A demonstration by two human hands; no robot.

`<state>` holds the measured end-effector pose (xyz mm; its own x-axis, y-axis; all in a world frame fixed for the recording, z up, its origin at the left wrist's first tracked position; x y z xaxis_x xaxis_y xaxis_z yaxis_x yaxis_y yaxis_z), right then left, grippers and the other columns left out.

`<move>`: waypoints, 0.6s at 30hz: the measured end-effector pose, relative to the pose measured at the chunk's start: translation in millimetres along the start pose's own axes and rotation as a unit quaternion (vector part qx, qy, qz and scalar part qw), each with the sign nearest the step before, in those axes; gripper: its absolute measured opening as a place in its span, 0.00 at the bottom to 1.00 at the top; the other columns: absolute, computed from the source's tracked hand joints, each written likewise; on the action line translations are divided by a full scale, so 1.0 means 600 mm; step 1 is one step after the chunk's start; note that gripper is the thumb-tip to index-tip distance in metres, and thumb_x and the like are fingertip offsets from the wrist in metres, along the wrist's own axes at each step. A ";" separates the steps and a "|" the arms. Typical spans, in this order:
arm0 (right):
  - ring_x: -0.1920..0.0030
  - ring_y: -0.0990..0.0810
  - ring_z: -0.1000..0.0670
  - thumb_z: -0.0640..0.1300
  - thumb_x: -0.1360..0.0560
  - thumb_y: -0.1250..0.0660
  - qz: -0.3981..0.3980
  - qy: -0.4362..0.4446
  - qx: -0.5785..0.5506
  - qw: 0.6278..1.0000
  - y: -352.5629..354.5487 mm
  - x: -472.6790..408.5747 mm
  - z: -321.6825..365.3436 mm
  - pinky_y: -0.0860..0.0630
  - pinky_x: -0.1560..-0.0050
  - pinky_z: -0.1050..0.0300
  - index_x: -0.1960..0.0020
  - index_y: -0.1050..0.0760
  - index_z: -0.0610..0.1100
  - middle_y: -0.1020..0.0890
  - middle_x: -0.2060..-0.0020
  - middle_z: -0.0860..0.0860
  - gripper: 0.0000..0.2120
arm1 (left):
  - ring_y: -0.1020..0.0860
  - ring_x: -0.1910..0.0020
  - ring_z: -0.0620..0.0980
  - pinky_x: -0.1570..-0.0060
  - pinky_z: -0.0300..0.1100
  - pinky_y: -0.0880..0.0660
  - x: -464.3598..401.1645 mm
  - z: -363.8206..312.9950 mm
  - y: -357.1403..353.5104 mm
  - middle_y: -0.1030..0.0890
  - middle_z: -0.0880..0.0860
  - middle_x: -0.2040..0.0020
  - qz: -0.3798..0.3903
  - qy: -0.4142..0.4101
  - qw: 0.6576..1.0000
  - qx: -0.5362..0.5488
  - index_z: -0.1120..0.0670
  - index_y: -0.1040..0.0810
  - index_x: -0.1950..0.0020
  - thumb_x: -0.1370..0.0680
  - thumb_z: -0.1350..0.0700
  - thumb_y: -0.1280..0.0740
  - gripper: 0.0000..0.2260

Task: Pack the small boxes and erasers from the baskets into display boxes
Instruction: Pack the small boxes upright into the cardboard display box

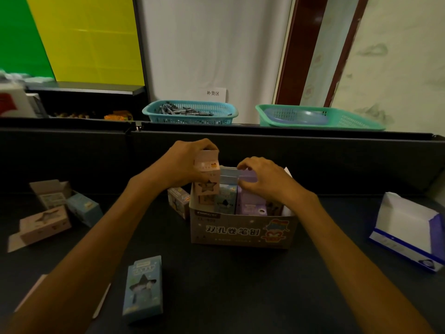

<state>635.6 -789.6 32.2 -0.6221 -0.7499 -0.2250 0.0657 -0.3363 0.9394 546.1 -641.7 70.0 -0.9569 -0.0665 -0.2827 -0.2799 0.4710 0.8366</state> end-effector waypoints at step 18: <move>0.42 0.22 0.47 0.35 0.26 0.32 0.060 -0.005 0.026 0.998 -0.041 -0.059 -0.001 0.24 0.42 0.51 0.37 0.24 0.46 0.20 0.42 0.46 0.18 | 0.26 0.43 0.48 0.49 0.43 0.23 -0.014 0.013 -0.023 0.25 0.50 0.40 0.008 0.015 1.000 -0.013 0.47 0.30 0.35 0.31 0.56 0.26 0.27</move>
<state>656.5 -755.5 17.1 -0.6202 -0.7770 -0.1080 0.0999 -0.2148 0.9715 558.8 -641.1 57.1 -0.9632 -0.0858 -0.2546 -0.2655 0.4493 0.8530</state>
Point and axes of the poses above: each hand's wrist, its own x-axis away from the middle knuckle, its own y-axis out of the back of the hand, z = x × y, the point moved 7 cm from there along -x, towards the middle knuckle
